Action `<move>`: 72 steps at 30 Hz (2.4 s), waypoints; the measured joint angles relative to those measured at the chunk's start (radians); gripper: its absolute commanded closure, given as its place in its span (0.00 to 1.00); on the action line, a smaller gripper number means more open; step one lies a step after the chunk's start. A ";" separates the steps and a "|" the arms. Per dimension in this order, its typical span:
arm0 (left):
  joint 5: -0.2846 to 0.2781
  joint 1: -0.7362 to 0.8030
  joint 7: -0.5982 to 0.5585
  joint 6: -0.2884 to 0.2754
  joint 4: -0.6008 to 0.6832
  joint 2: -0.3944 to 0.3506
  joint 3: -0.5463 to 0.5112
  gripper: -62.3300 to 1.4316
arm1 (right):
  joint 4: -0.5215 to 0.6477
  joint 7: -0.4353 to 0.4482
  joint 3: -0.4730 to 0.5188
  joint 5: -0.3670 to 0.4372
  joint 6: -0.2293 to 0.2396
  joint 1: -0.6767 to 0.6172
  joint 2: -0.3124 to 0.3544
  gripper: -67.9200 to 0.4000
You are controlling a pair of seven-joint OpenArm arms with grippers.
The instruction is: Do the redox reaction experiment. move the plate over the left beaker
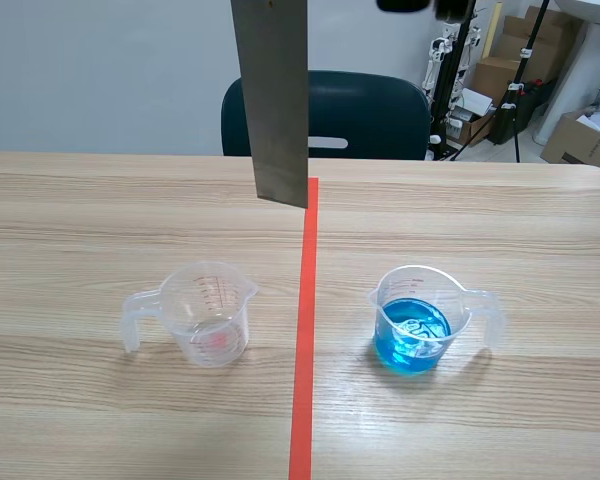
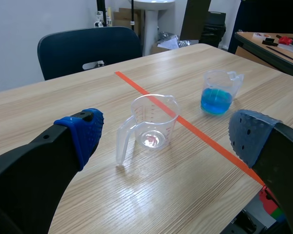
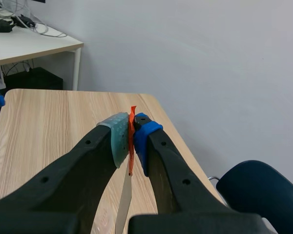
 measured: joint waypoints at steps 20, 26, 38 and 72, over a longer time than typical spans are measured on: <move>-0.064 0.158 -0.071 0.097 0.000 0.000 -0.052 0.00 | -0.123 -0.077 -0.186 -0.078 -0.056 0.146 -0.222 0.99; -0.133 0.159 -0.071 0.102 -0.031 0.000 -0.052 0.00 | -0.133 -0.103 -0.201 -0.104 -0.055 0.149 -0.280 0.99; -0.135 0.195 -0.179 0.102 -0.135 0.000 -0.052 0.00 | -0.167 -0.142 -0.252 -0.105 -0.058 0.192 -0.359 0.99; -0.072 0.225 -0.227 0.107 -0.142 0.036 -0.067 0.00 | -0.197 -0.196 -0.253 -0.092 -0.050 0.198 -0.377 0.99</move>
